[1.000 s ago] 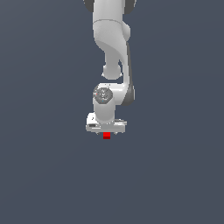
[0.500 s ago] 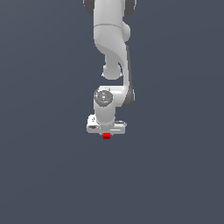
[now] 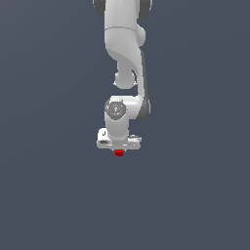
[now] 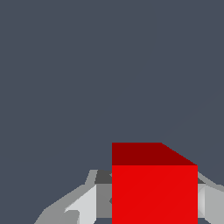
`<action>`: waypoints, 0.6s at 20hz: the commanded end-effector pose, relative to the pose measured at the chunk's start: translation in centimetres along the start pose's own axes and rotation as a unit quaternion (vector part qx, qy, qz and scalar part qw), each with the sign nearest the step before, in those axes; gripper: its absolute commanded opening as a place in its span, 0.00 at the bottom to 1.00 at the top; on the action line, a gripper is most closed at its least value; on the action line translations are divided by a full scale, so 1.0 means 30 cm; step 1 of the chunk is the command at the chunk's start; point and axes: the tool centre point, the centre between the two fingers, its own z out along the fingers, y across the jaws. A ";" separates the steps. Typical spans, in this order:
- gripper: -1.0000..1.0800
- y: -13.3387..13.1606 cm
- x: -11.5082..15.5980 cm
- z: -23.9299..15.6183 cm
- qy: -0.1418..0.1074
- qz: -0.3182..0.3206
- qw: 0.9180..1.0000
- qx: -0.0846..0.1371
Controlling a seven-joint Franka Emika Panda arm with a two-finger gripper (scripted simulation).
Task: Pick up the red cube and move it to a goal position.
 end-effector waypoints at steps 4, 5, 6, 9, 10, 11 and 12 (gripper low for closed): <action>0.00 -0.013 0.034 -0.011 0.000 0.000 1.000 0.000; 0.00 -0.017 0.043 -0.014 0.000 0.000 1.000 0.000; 0.00 -0.021 0.054 -0.017 0.000 0.000 1.000 0.000; 0.00 -0.036 0.093 -0.028 0.000 0.000 1.000 0.000; 0.00 -0.042 0.108 -0.032 0.000 0.000 1.000 0.000; 0.00 -0.047 0.123 -0.037 0.000 0.000 1.000 0.000; 0.00 -0.053 0.140 -0.042 0.000 0.000 1.000 0.000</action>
